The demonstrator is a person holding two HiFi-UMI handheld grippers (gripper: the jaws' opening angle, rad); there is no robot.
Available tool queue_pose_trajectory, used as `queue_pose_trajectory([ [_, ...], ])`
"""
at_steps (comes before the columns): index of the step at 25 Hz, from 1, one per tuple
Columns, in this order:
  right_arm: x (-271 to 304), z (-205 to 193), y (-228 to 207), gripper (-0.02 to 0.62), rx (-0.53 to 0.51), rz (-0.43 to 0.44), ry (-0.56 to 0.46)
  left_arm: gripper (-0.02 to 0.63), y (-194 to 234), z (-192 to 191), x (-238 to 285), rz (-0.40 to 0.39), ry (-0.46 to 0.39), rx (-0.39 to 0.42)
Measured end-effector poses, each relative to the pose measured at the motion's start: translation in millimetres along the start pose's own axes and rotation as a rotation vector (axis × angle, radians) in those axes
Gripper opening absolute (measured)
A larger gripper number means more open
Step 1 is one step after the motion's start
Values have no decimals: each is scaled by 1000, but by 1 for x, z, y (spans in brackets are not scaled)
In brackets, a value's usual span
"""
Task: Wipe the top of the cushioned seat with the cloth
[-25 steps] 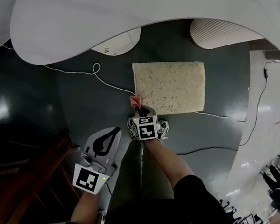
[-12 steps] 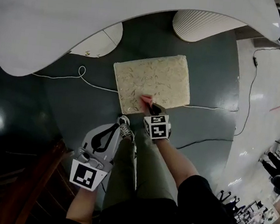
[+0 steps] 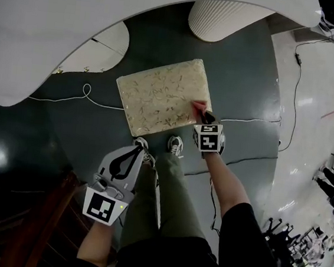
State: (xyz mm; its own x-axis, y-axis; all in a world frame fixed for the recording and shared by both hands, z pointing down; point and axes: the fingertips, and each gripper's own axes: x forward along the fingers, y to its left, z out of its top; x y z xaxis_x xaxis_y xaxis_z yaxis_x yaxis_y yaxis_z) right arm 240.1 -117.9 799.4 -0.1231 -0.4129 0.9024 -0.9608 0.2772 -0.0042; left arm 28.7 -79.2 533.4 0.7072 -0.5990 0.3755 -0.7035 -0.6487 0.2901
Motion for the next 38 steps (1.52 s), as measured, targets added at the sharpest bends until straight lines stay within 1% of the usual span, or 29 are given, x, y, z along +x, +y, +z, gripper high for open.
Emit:
queue_pose_trajectory([
  [4, -1, -4, -33, 26, 39, -66, 20, 17, -10, -1, 14, -22, 5, -2],
  [8, -2, -14, -65, 26, 70, -135, 70, 17, -20, 4, 25, -34, -10, -10],
  [11, -7, -17, -76, 26, 60, -155, 89, 17, -26, 6, 26, -43, -17, -11],
  [14, -17, -19, -76, 26, 63, -152, 84, 17, -27, 1, 25, -44, -3, -18],
  [20, -42, -3, -59, 26, 54, -123, 8, 17, -23, 7, 15, -9, -21, -9],
  [25, -72, 23, -39, 26, 99, -74, -73, 17, -19, 25, 0, 46, -56, -6],
  [28, -97, 46, -22, 26, 117, -27, -133, 17, -19, 40, -11, 70, -73, 9],
  [33, -145, 89, 13, 26, 78, 73, -253, 17, -24, 61, -29, 106, -97, 22],
  [38, -200, 113, 41, 26, 88, 165, -321, 17, -39, 84, -46, 124, -119, 42],
])
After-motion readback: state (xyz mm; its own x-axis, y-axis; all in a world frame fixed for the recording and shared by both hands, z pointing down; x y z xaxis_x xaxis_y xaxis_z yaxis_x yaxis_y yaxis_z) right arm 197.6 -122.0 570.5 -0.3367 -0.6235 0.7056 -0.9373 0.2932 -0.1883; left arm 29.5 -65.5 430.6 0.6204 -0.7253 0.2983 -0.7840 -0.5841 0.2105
